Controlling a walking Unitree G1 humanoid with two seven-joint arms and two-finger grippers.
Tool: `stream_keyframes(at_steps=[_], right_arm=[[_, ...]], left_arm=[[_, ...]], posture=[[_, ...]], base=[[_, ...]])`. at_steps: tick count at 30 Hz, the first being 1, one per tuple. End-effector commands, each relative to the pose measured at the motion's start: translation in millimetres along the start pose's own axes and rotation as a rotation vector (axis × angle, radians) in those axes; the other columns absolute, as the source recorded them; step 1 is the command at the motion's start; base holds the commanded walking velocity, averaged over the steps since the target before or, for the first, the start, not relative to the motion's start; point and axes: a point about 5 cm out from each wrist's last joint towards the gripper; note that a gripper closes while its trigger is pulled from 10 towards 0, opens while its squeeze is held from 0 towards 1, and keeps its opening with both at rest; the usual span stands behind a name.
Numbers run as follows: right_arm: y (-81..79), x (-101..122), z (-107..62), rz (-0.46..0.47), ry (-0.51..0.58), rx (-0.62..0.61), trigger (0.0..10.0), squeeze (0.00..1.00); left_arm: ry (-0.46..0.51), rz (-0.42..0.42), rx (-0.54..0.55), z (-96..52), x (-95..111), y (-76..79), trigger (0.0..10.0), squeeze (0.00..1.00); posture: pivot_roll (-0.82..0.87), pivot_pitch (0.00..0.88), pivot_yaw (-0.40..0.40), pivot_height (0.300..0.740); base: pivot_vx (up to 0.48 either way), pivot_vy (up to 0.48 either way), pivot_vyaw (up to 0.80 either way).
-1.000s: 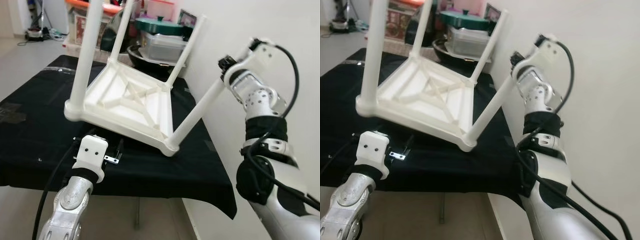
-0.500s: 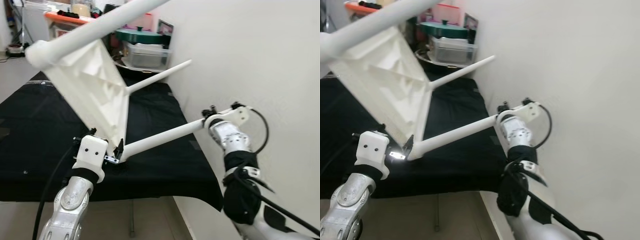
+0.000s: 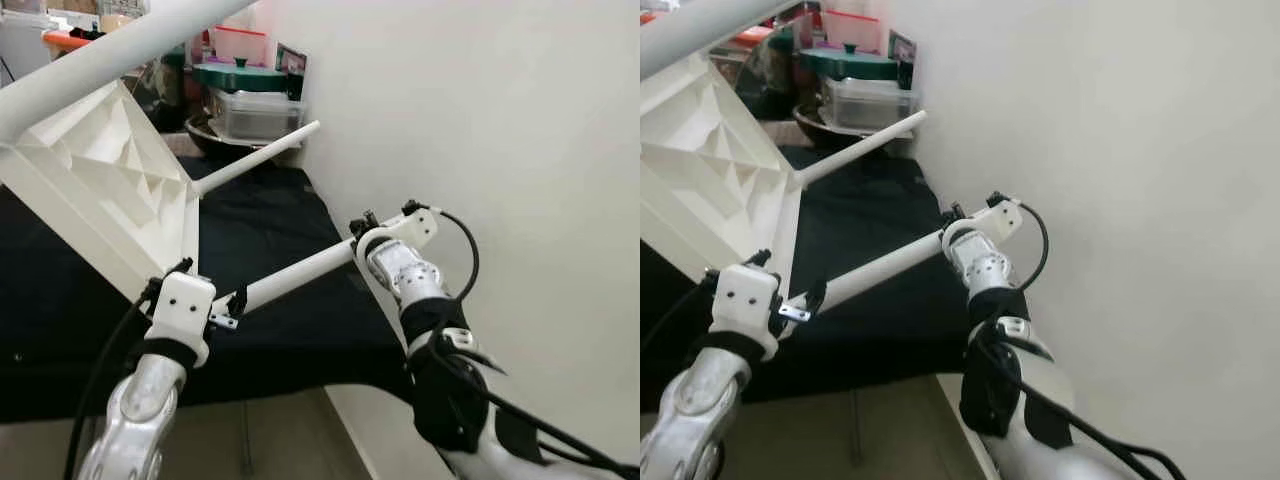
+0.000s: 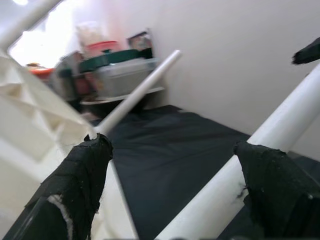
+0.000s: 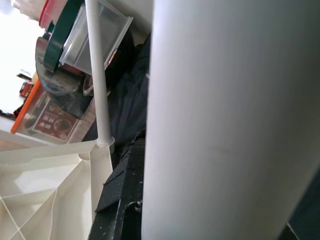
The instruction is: Building children table
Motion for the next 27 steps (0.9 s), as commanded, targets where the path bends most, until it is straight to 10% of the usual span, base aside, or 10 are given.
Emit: stream_keyframes(at_steps=[1,10,11,13,14,16,17,27], right_arm=[[50.0,-57,2.8,-0.225,-0.222,-0.227,0.0,0.0],[60.4,-50,3.3,-0.209,-0.19,-0.276,0.0,0.0],[58.4,-50,3.5,-0.2,-0.182,-0.28,3.4,0.0],[58.4,-50,3.5,-0.2,-0.182,-0.28,3.4,0.0],[57.3,-50,3.6,-0.206,-0.181,-0.276,10.0,0.0],[56.8,-49,3.6,-0.212,-0.178,-0.276,10.0,0.0],[55.0,-48,3.9,-0.206,-0.168,-0.265,10.0,1.0],[50.0,-26,4.9,-0.073,-0.077,-0.275,10.0,1.0]], left_arm=[[0.003,-0.001,-0.01,0.0,1,4.1,10.0,0.0],[0.001,0.006,-0.011,-0.2,0,2.8,10.0,0.0],[0.002,0.007,-0.01,-0.2,0,2.4,10.0,0.0],[0.002,0.007,-0.01,-0.2,0,2.4,10.0,0.0],[0.002,0.008,-0.009,-0.5,0,2.1,10.0,0.0],[0.003,0.009,-0.008,-0.9,0,1.9,10.0,0.0],[0.002,0.01,-0.005,-1.5,1,1.3,10.0,0.0],[0.001,0.013,0.008,-3.0,0,-1.4,10.0,0.0]], posture=[[0.16,0.0,-0.209,0.74],[0.15,0.0,-0.202,0.74],[0.16,0.0,-0.204,0.74],[0.16,0.0,-0.204,0.74],[0.16,0.0,-0.204,0.74],[0.16,0.0,-0.209,0.74],[0.17,0.0,-0.211,0.74],[0.17,0.0,-0.217,0.74]], base=[[0.0,0.0,0.0],[0.0,0.0,0.0],[0.0,0.0,0.0],[0.0,0.0,0.0],[0.0,0.0,0.0],[0.0,0.0,0.0],[0.0,0.0,0.0],[0.0,0.0,0.0]])
Point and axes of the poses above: a point about 5 cm out from each wrist's last joint towards the gripper, its own z axis pointing out of the wrist towards the gripper, its own x axis along the axis of the wrist's last joint, y = z × x, and after that the axes turned 3 degrees about -z, right-handed
